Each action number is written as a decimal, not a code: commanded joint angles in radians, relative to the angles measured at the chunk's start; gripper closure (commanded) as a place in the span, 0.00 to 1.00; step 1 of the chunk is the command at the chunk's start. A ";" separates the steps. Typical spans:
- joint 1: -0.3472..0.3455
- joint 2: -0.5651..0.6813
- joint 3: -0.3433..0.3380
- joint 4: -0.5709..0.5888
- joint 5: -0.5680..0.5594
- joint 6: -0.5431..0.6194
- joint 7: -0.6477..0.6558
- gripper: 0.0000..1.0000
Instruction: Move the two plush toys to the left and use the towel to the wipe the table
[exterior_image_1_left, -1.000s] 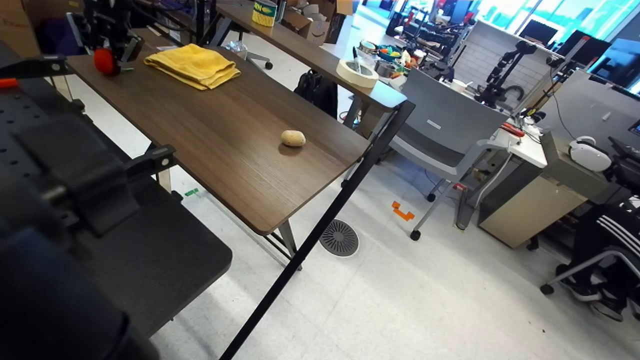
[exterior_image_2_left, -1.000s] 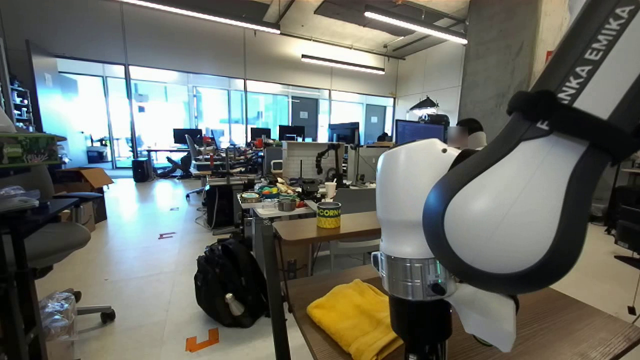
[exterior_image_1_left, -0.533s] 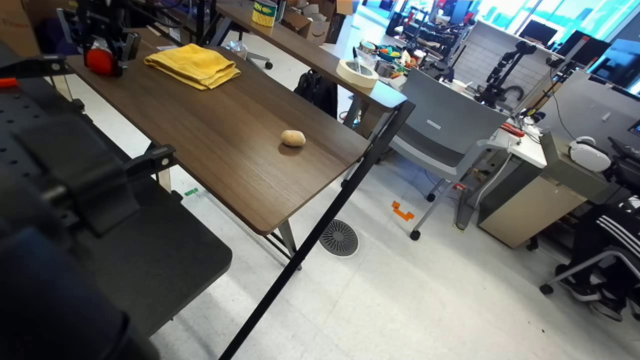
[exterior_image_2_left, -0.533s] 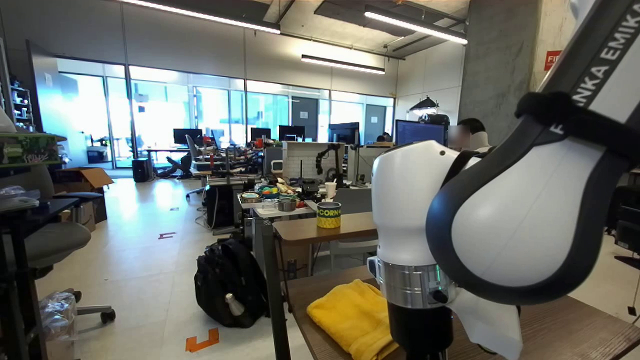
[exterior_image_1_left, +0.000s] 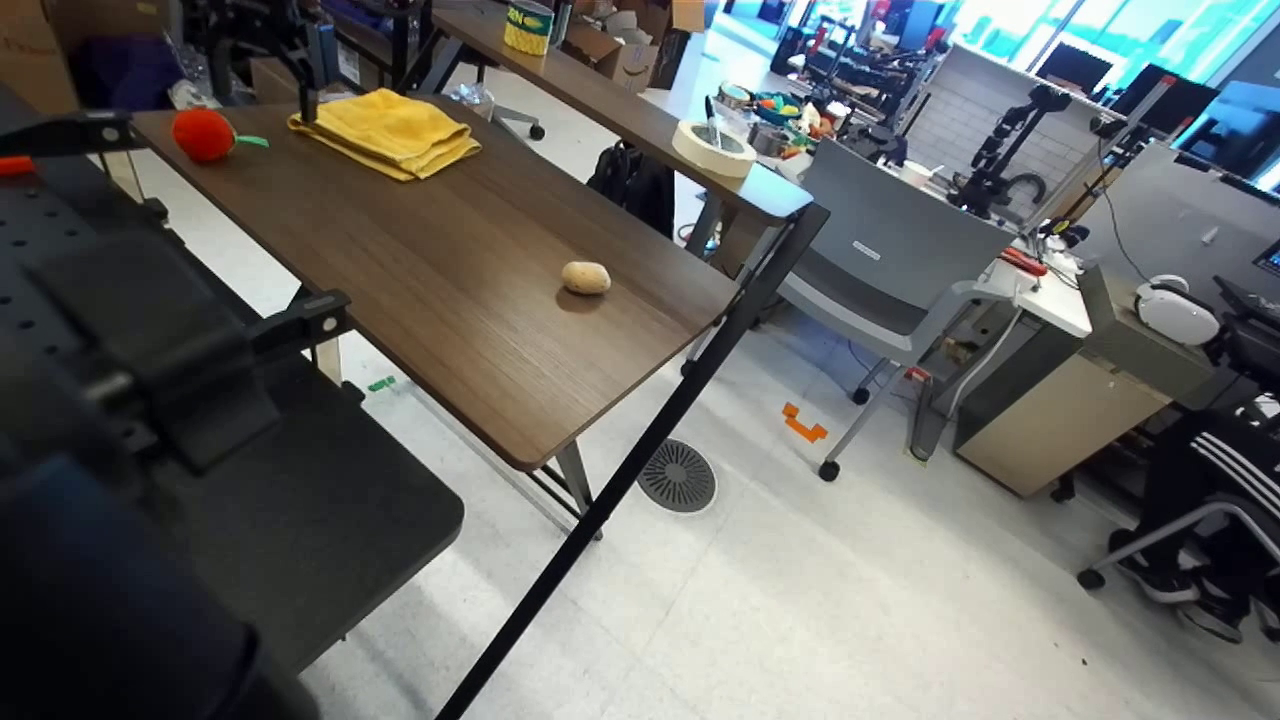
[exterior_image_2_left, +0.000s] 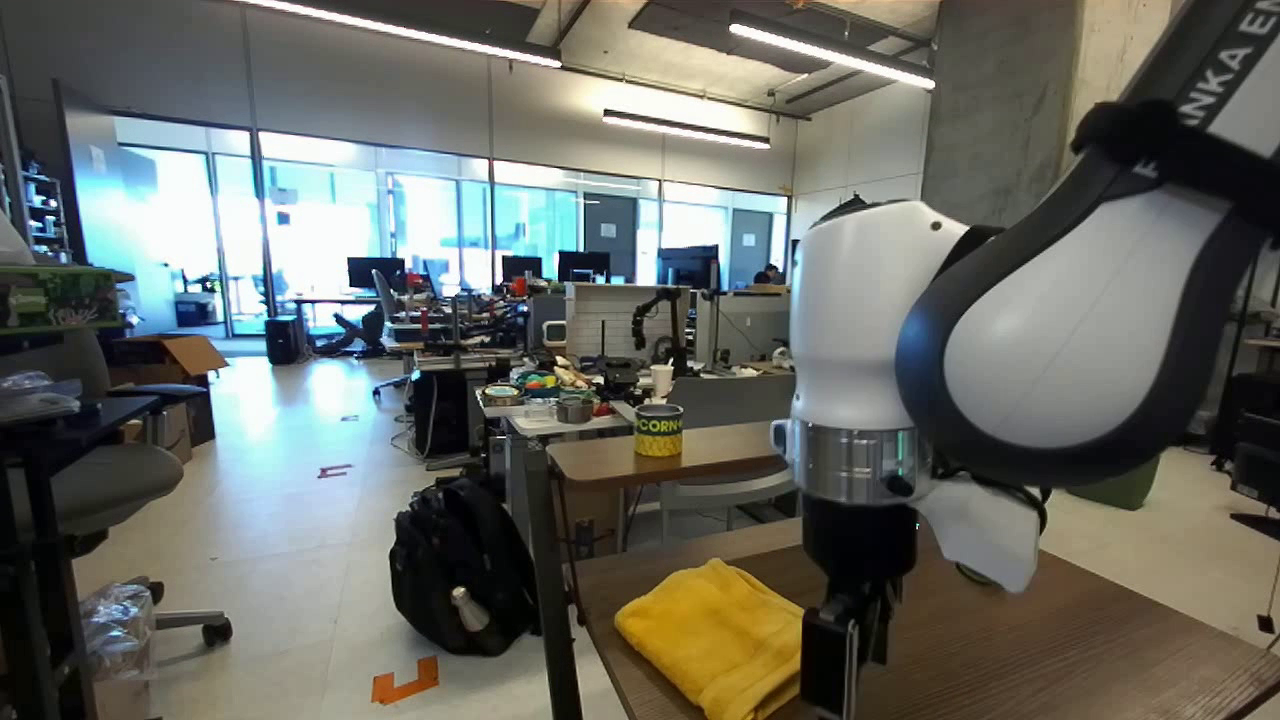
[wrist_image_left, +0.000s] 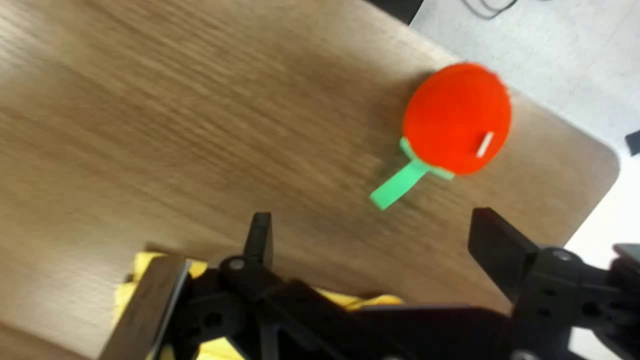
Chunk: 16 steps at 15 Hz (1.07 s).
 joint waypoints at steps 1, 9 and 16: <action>-0.087 -0.089 -0.061 -0.030 0.007 0.041 0.036 0.00; -0.439 -0.025 -0.082 0.185 0.222 -0.042 -0.023 0.00; -0.447 0.014 -0.102 0.193 0.198 -0.035 -0.016 0.00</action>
